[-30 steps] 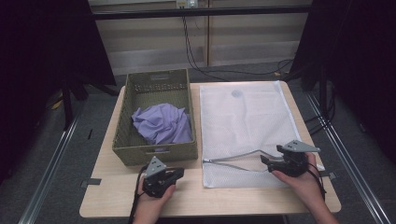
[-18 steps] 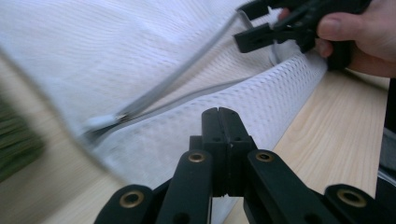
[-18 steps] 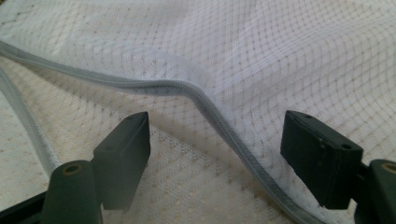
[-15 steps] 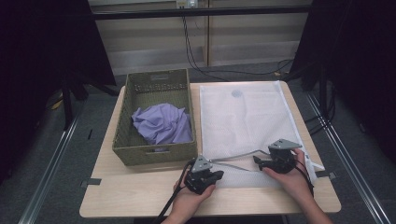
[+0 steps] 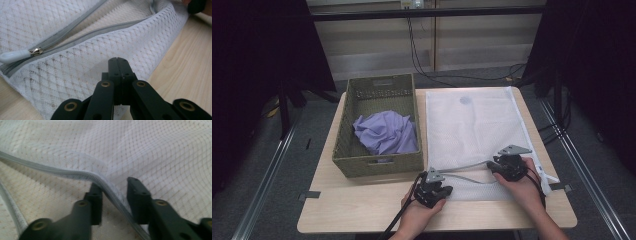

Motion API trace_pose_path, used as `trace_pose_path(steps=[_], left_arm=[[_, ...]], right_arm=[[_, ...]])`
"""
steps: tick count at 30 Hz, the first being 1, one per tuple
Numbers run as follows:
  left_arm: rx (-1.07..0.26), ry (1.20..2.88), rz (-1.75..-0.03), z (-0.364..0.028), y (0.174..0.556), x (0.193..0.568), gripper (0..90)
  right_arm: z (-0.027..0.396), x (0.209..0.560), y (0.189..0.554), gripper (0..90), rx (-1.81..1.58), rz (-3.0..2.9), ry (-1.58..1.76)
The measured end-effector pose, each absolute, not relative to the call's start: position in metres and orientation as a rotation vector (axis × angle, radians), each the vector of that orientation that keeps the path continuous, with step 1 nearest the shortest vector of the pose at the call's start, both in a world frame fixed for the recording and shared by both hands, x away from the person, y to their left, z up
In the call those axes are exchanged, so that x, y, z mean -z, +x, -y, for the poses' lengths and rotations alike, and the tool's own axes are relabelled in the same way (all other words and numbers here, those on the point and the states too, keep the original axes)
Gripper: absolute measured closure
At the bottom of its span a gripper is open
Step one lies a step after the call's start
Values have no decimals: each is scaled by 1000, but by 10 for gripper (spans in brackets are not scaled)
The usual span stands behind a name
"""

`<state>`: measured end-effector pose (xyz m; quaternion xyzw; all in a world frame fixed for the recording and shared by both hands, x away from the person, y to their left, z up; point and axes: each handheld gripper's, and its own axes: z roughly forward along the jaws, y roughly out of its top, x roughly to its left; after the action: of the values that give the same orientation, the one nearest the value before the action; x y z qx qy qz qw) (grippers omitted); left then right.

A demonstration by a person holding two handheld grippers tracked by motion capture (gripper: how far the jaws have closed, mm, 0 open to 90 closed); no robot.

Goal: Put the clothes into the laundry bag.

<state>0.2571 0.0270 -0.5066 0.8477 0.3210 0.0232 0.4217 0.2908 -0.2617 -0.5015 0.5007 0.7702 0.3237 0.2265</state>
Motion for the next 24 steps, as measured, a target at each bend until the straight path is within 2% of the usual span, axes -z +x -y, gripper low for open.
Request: trace_pose_path(steps=[2,4,8,13,16,19,22,24], left_arm=[[-50,2124,-809,-30,258,506,900],[-56,2125,-810,-34,259,506,900],[-132,2157,-792,-42,259,504,900],[-143,2139,-837,-56,266,505,900],[-163,2121,-856,-61,266,504,900],[-187,2041,-795,-71,265,496,898],[-218,1947,-780,-83,265,478,805],[-237,1902,-776,-90,265,468,694]], right_arm=[[261,493,293,823,-915,-2125,1389],[260,483,293,876,-981,-2103,1383],[257,458,288,884,-1112,-2022,1339],[259,426,278,886,-1253,-1930,1292],[261,422,275,887,-1306,-1900,1309],[262,430,275,887,-1291,-1909,1312],[263,438,276,886,-1272,-1933,1326],[264,441,276,886,-1270,-1939,1330]])
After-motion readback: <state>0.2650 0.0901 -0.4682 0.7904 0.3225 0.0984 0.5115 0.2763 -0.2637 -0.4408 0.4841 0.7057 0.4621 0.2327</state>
